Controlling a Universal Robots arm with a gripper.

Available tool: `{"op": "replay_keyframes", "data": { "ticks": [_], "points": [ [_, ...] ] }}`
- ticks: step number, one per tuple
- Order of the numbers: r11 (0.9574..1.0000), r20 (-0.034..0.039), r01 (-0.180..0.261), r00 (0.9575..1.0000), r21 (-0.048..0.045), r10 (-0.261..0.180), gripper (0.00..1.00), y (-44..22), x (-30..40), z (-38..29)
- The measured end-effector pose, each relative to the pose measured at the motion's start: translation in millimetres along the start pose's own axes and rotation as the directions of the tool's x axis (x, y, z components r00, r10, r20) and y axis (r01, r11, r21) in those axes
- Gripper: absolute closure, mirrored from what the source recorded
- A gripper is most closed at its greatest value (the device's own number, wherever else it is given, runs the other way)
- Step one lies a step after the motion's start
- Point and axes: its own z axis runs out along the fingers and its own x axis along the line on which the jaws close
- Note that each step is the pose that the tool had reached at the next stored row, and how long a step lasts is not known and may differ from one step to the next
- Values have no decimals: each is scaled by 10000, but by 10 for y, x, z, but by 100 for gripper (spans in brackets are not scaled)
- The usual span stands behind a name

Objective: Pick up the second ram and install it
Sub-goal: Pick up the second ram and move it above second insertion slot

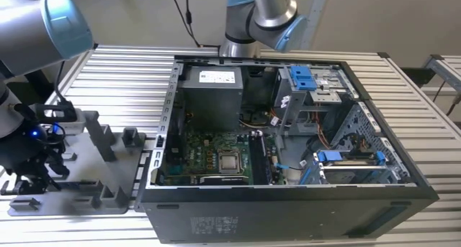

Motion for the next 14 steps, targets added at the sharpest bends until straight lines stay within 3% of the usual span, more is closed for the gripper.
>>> {"op": "replay_keyframes", "data": {
  "ticks": [8,14],
  "points": [
    [9999,1,5,10000,115,-5,58,1,5,107],
    [9999,0,5,10000,116,-5,58,1,4,111]
  ]
}}
